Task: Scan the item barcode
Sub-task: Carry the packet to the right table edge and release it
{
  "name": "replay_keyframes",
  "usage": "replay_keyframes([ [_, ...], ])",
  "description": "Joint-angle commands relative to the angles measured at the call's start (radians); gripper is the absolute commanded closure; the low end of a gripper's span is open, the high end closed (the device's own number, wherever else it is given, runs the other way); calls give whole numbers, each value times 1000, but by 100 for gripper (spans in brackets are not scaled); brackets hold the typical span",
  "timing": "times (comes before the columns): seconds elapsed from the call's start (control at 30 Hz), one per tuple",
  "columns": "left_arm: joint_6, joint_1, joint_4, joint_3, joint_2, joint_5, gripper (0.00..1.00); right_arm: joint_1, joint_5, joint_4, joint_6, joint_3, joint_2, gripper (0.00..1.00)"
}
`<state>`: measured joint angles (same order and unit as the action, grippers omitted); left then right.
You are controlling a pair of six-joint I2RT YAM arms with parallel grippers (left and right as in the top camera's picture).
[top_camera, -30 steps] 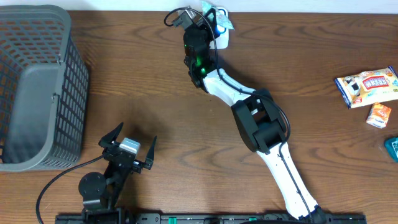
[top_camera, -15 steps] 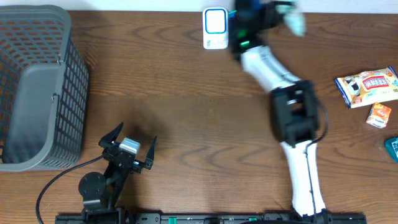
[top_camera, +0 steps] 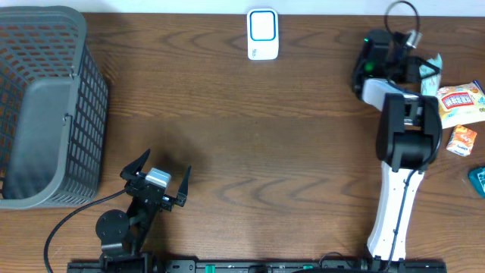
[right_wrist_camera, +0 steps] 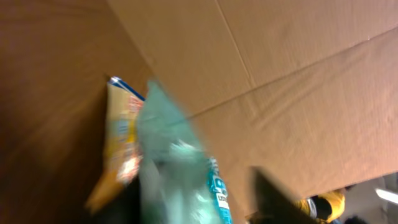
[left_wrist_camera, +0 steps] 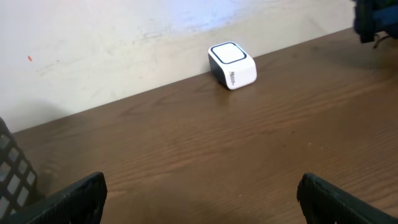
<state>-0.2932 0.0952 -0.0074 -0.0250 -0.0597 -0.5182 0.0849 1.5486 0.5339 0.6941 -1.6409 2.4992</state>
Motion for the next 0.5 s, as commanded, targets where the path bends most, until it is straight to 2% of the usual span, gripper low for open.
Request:
replay_keyframes([
  [0.0, -13, -4, -34, 21, 3, -13, 2, 31, 35, 52, -51, -1, -20, 7],
  [0.03, -13, -4, -34, 21, 3, -13, 2, 32, 35, 80, -32, -1, -27, 1],
  [0.3, -13, -4, -34, 21, 3, -13, 2, -83, 35, 444, 173, -2, -206, 1],
  [0.47, -13, -4, -34, 21, 3, -13, 2, -225, 35, 518, 205, -2, -422, 1],
])
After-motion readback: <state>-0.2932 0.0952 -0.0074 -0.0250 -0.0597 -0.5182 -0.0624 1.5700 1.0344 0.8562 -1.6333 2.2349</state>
